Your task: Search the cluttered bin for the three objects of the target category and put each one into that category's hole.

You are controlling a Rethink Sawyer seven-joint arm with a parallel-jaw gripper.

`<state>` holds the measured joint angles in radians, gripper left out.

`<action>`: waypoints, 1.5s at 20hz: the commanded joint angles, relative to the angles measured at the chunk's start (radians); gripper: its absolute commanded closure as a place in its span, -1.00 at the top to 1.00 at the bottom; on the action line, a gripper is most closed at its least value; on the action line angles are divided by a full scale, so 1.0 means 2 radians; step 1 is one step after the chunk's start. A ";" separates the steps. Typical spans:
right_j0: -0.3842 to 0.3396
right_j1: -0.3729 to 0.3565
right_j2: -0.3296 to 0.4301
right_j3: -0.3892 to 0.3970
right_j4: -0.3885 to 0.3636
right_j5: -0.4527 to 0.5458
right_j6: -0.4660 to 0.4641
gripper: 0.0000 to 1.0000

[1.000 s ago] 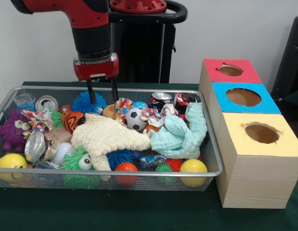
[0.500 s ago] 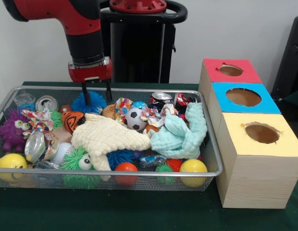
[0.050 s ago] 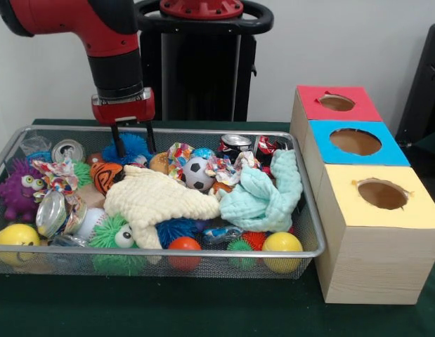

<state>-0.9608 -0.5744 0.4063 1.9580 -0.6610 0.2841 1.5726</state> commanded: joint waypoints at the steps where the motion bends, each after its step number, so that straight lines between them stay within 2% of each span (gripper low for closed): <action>1: -0.006 0.013 0.007 -0.066 -0.032 -0.009 -0.006 1.00; 9: 0.005 -0.003 0.004 -0.065 -0.031 -0.013 0.003 1.00; 18: 0.001 -0.049 0.026 -0.047 -0.002 0.032 -0.010 1.00; 23: -0.001 -0.052 0.028 -0.049 -0.001 0.037 -0.015 1.00; 30: 0.000 -0.044 0.027 -0.054 -0.012 0.017 -0.010 1.00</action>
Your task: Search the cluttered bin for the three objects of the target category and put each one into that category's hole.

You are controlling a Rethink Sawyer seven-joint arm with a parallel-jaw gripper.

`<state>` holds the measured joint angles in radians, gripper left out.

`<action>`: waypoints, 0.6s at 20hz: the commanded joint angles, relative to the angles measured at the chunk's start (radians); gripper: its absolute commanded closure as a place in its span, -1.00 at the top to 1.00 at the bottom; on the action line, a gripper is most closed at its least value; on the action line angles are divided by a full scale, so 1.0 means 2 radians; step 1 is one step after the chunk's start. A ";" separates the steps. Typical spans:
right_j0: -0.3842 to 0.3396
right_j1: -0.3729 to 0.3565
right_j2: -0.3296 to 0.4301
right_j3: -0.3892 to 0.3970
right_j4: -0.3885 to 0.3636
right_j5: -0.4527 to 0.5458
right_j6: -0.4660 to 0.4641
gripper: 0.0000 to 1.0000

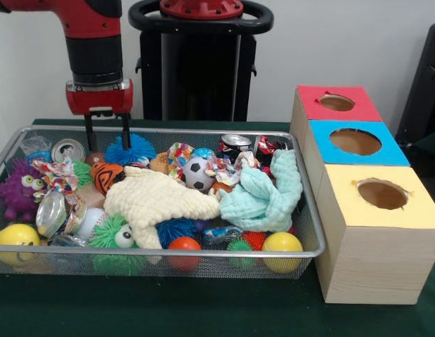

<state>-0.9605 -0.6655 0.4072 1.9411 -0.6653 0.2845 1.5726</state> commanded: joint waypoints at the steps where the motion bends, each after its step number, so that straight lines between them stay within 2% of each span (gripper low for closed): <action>1: 0.001 0.004 0.026 -0.047 -0.012 0.012 -0.009 1.00; 12: 0.010 0.041 0.013 -0.070 -0.031 -0.022 0.004 1.00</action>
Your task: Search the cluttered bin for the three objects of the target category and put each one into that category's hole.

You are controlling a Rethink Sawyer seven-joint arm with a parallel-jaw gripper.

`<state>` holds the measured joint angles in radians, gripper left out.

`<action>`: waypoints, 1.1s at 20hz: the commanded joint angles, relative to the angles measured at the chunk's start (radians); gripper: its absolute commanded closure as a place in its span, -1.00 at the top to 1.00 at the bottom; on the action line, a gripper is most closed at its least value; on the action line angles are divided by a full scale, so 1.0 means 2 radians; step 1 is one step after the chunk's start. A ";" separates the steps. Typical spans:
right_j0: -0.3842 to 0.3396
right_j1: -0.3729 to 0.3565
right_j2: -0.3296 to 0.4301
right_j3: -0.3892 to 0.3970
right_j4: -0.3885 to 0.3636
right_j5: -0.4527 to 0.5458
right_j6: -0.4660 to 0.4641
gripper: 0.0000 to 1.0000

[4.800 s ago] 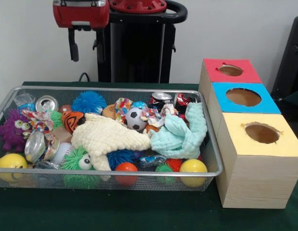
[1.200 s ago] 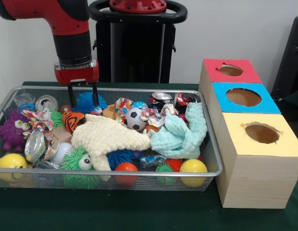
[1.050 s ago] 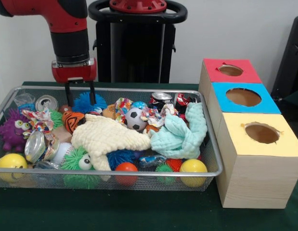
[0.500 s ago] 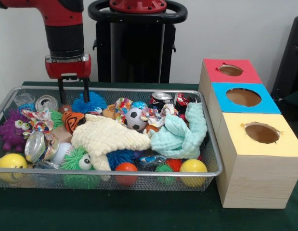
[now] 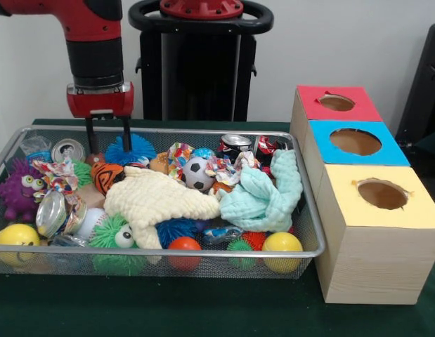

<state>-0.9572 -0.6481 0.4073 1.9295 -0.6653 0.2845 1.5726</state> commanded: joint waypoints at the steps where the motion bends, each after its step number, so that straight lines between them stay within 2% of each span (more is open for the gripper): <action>1: 0.009 0.035 0.011 -0.066 -0.032 -0.024 0.004 1.00; 9: 0.006 0.049 0.013 -0.079 -0.039 -0.035 0.002 1.00; 19: -0.004 0.086 0.020 -0.105 -0.055 -0.050 -0.004 1.00; 22: -0.008 0.084 0.016 -0.095 -0.065 -0.066 0.002 1.00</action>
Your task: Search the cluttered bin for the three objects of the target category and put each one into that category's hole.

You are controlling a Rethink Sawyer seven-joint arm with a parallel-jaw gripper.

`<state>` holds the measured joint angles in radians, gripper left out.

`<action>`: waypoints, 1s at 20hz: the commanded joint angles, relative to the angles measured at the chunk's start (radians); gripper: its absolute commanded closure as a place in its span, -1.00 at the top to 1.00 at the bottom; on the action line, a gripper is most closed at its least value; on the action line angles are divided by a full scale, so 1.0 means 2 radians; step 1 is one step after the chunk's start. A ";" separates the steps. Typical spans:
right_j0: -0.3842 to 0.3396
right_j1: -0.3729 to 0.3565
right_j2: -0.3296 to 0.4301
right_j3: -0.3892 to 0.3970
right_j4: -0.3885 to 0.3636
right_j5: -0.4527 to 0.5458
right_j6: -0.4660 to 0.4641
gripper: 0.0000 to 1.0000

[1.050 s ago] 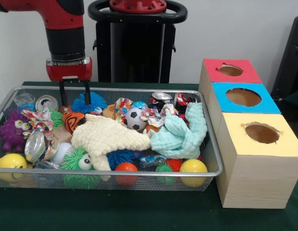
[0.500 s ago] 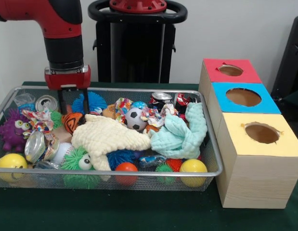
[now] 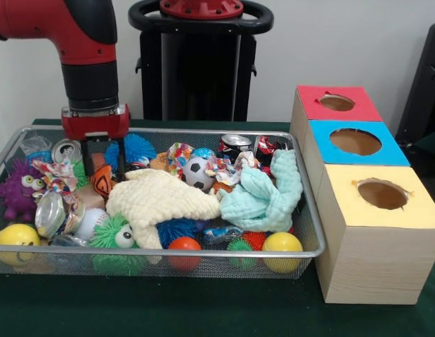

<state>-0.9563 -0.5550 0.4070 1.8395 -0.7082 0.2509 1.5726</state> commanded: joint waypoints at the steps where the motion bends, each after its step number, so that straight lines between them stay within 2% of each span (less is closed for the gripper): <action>1: -0.008 0.038 0.016 -0.050 -0.045 -0.050 0.002 1.00; 17: -0.023 0.044 0.032 -0.045 -0.061 -0.062 -0.002 1.00; 18: -0.025 0.044 0.035 -0.044 -0.062 -0.062 -0.003 -1.00; 20: -0.029 0.046 0.039 -0.044 -0.061 -0.063 -0.003 -1.00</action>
<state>-0.9900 -0.5232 0.4097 1.8244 -0.7647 0.1871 1.5726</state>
